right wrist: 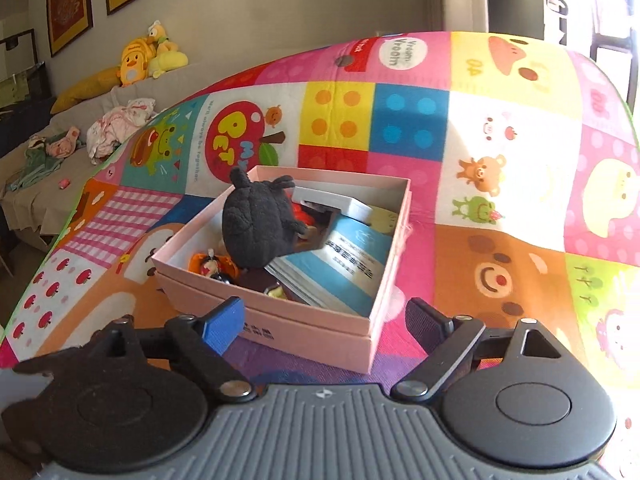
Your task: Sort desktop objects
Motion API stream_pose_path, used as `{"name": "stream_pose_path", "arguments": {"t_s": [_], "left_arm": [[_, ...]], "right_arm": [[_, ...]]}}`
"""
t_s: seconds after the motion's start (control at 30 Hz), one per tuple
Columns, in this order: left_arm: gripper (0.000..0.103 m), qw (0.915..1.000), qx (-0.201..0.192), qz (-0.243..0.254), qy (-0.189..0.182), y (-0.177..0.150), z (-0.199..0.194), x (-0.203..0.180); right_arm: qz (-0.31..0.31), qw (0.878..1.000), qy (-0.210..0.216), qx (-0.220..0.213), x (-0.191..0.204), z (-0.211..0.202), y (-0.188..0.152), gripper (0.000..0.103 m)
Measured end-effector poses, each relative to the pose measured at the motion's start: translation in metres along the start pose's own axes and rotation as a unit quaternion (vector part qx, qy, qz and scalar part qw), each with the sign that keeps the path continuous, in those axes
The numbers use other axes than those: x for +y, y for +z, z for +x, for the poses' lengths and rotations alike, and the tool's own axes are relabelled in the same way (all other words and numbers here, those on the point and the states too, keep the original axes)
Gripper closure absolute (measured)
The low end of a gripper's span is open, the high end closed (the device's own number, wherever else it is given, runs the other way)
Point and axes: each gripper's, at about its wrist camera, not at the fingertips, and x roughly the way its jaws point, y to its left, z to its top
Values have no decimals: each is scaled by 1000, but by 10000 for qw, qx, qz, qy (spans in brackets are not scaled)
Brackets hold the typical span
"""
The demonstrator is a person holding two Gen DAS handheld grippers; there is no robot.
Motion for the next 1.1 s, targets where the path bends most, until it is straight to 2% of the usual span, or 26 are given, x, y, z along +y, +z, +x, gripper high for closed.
{"name": "stream_pose_path", "arguments": {"t_s": [0.17, 0.3, 0.43, 0.57, 0.77, 0.83, 0.9, 0.97, 1.03, 1.1], "left_arm": [[0, 9979, -83, 178, 619, 7, 0, 3], [0, 9948, -76, 350, 952, 13, -4, 5], [0, 9931, -44, 440, 1090, 14, -6, 4], [0, 9925, -25, 511, 1108, 13, -7, 0], [0, 9914, -81, 695, 1109, 18, -5, -6], [0, 9896, -309, 838, 1127, 32, -6, -11], [0, 9869, -585, 994, 1130, 49, -5, -17], [0, 9850, -729, 1059, 1153, 68, 2, -22], [0, 9864, -698, 1052, 1048, 90, 14, -27], [14, 9895, -561, 1004, 874, 106, 28, -33]], "right_arm": [[-278, 9970, -679, 239, -8, 15, -23, 10], [-169, 9956, -880, 264, -16, 34, -29, 10], [77, 9952, -948, 238, -25, 45, -24, 10], [63, 9908, -1348, 91, -27, 51, -25, 10], [30, 9972, -725, 160, -20, 32, -33, 9], [93, 9988, -390, 274, -16, 22, -39, 6], [121, 9991, 122, 393, -8, 9, -51, 4], [54, 9985, 365, 405, 2, -4, -65, 3], [0, 9982, 487, 356, 12, -16, -81, 0], [-61, 9979, 560, 305, 19, -24, -95, 0]]}}
